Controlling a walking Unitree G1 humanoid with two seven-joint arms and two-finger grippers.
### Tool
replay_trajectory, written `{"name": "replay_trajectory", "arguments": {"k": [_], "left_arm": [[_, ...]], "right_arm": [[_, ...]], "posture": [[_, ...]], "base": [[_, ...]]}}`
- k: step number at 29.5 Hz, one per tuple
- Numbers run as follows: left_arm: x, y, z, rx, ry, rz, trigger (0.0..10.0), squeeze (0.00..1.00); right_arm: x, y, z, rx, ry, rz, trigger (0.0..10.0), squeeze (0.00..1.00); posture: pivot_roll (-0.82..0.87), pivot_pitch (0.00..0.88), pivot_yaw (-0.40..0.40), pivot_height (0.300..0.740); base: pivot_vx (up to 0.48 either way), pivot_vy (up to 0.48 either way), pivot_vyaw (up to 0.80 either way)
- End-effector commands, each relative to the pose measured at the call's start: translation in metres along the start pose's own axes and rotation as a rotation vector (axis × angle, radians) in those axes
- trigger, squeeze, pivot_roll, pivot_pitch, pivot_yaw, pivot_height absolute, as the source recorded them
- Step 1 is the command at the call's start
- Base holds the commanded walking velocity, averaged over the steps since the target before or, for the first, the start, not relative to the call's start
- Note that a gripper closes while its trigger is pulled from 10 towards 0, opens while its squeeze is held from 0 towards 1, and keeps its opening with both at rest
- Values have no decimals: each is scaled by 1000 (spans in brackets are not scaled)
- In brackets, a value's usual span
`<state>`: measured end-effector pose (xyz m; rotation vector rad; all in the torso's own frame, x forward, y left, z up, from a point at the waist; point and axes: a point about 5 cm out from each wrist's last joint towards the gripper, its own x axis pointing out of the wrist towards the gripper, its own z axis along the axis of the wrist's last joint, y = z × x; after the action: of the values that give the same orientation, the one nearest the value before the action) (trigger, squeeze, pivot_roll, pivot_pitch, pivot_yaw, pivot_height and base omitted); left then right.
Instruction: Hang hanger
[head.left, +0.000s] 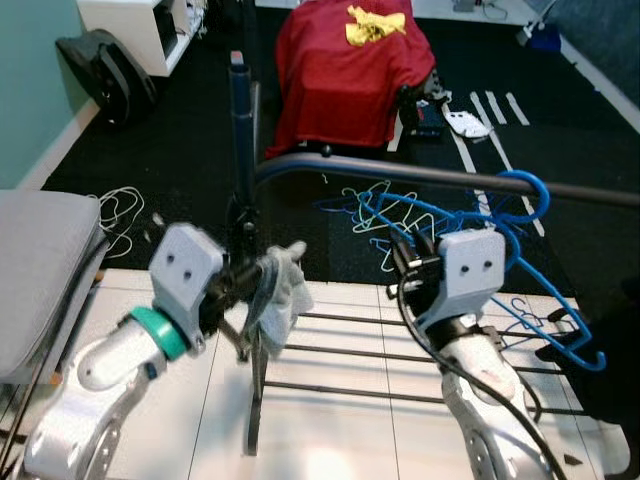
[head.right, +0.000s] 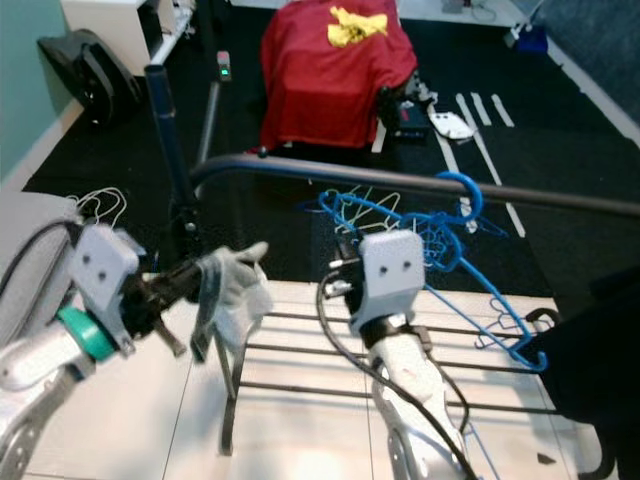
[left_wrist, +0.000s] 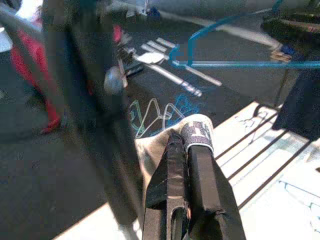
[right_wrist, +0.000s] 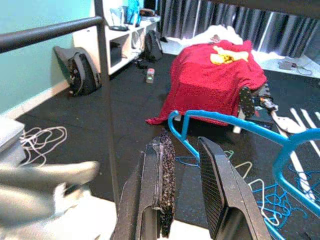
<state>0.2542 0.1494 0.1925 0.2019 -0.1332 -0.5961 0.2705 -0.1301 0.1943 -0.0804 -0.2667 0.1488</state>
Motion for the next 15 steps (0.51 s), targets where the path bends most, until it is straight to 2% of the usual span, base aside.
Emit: {"name": "replay_trajectory", "arguments": {"k": [1, 5, 7, 8, 9, 10, 11, 13, 15], "left_arm": [[-6, -5, 3, 38, -16, 18, 10000, 0], [-9, -8, 1, 56, -8, 22, 10000, 0], [-12, -8, 0, 85, 4, 58, 10000, 0], [-13, -3, -1, 111, 8, 131, 10000, 0], [-13, -3, -1, 111, 8, 131, 10000, 0], [-12, 2, 0, 149, 4, 202, 10000, 0], [-12, 2, 0, 149, 4, 202, 10000, 0], [-12, 5, 0, 140, 3, 273, 10000, 0], [-13, 5, 0, 135, 3, 278, 10000, 0]], "right_arm": [[-5, -2, -8, 21, 37, -13, 10000, 0], [-8, -2, -10, 16, 46, -3, 10000, 0], [-12, 0, -12, 14, 51, 10, 10000, 0], [-15, 3, -14, 14, 56, 30, 10000, 0], [-15, 3, -14, 14, 56, 30, 10000, 0], [-20, 6, -14, 5, 58, 57, 10000, 0], [-20, 6, -14, 5, 58, 57, 10000, 0], [-26, 7, -15, -22, 65, 82, 10000, 0], [-28, 6, -16, -30, 69, 80, 10000, 0]], "posture": [[-21, 92, 38, 740], [-24, 93, 37, 740], [-29, 93, 37, 740], [-34, 93, 37, 740], [-34, 93, 37, 740], [-37, 92, 35, 740], [-37, 92, 35, 740], [-42, 95, 34, 740], [-42, 95, 35, 740]], "base": [[0, 0, 0], [0, 0, 0], [0, 0, 0], [0, 0, 0], [0, 0, 0], [0, 0, 0], [0, 0, 0], [0, 0, 0], [0, 0, 0]]}}
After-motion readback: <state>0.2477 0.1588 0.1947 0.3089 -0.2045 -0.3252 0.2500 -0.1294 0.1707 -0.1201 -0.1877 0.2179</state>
